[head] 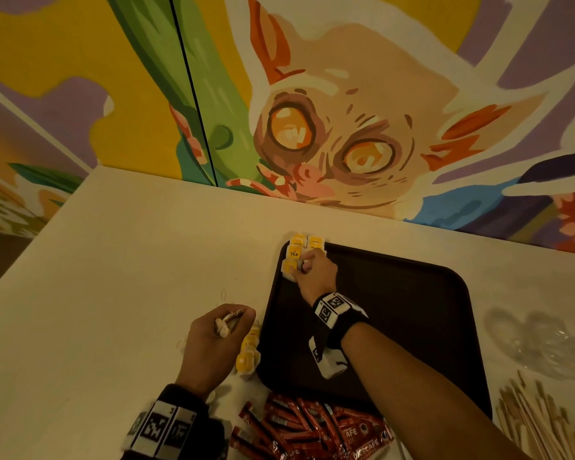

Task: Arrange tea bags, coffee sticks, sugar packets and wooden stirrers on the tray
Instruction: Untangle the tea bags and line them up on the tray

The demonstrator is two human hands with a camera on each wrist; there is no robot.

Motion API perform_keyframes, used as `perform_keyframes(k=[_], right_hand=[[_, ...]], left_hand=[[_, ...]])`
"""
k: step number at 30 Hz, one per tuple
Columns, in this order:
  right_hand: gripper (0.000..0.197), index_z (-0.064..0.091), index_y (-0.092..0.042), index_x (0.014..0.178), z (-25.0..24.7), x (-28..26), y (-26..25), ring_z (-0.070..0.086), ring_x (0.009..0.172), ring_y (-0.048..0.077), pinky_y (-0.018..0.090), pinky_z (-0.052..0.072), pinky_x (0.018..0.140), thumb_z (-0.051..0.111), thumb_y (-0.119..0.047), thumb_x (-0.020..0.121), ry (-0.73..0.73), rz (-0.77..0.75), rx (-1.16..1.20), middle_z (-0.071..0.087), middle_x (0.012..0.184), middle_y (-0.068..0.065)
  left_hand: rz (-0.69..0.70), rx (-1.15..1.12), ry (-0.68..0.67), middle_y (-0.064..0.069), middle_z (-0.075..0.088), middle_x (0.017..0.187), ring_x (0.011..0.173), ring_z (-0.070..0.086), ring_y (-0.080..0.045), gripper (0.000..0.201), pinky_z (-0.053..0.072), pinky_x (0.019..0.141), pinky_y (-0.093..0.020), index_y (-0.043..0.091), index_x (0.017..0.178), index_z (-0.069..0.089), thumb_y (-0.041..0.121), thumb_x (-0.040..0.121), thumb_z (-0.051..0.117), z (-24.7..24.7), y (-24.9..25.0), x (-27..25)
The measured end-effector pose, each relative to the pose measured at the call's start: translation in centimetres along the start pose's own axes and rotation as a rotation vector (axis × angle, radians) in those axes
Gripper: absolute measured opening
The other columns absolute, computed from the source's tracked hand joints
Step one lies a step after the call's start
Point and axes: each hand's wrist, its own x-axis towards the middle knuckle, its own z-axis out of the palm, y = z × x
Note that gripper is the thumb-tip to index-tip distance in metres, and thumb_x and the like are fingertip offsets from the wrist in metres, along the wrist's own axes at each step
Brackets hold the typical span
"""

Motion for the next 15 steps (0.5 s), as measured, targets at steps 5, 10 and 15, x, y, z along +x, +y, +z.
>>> perform_keyframes(k=[5,10,15], right_hand=[[0.029,0.056,-0.012,0.1,0.3,-0.2,0.2,0.047,0.075,0.007,0.018,0.044,0.063,0.078,-0.012,0.081,-0.06,0.021,-0.12,0.056,0.11,0.013],[0.018,0.058,-0.011,0.1,0.7,0.4,0.3,0.037,0.07,0.002,0.01,0.032,0.056,0.068,-0.005,0.087,-0.048,0.011,-0.166,0.054,0.118,0.015],[0.018,0.057,-0.013,0.098,0.4,0.0,-0.2,0.04,0.07,0.003,0.01,0.032,0.056,0.07,-0.008,0.087,-0.041,0.014,-0.153,0.054,0.117,0.015]], left_hand=[[-0.092,-0.128,-0.033,-0.005,0.072,0.085,0.072,0.065,-0.018,0.013,0.054,0.065,-0.035,0.02,0.097,0.071,0.011,0.089,0.066,0.1,-0.4,0.1],[-0.201,-0.37,-0.089,-0.013,0.07,0.1,0.084,0.066,-0.029,0.027,0.056,0.068,-0.036,0.012,0.116,0.062,0.0,0.094,0.051,-0.3,0.5,0.1],[-0.192,-0.455,-0.127,-0.014,0.07,0.103,0.085,0.07,-0.032,0.027,0.058,0.069,-0.035,0.015,0.122,0.053,0.007,0.096,0.05,-0.6,1.3,-0.1]])
